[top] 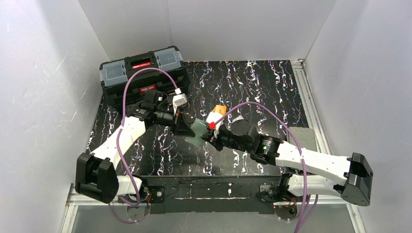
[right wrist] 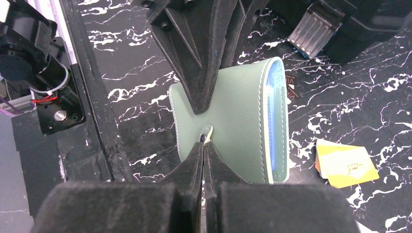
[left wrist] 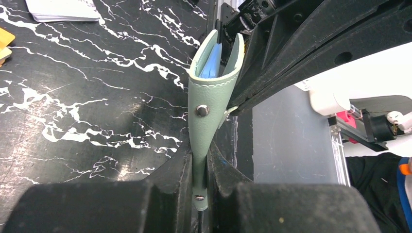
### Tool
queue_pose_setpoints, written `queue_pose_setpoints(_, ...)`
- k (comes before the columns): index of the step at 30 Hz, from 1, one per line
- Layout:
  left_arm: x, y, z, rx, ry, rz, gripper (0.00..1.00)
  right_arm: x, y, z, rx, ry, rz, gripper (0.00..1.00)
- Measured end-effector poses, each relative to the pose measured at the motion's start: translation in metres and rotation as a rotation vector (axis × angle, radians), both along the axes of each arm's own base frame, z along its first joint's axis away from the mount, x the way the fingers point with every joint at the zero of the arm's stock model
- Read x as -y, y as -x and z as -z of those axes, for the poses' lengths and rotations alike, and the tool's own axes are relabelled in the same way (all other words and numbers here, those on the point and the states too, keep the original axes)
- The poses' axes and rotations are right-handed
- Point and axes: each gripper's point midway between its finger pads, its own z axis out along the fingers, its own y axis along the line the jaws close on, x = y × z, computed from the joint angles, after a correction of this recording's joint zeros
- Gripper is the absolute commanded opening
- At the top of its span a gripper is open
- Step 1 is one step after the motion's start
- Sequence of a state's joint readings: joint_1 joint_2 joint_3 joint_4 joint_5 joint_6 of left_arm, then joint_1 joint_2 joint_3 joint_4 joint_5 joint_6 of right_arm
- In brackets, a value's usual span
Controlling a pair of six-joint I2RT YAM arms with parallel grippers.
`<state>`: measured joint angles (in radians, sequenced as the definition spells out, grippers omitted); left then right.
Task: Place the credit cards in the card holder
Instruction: Open the card holder at the center of the board.
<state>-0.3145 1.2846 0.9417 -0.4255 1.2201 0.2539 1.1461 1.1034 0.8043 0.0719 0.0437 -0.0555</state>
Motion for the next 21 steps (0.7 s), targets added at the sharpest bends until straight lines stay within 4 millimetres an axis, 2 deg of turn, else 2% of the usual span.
queue_pose_setpoints(13, 0.004, 0.010, -0.020, -0.122, 0.056, 0.021, 0.00, 0.009, 0.017, -0.020, 0.092, -0.085, -0.058, 0.01)
queue_pose_setpoints(21, 0.006, 0.011, -0.034, -0.171, 0.092, 0.029, 0.00, 0.018, 0.024, -0.040, 0.147, -0.120, -0.058, 0.01)
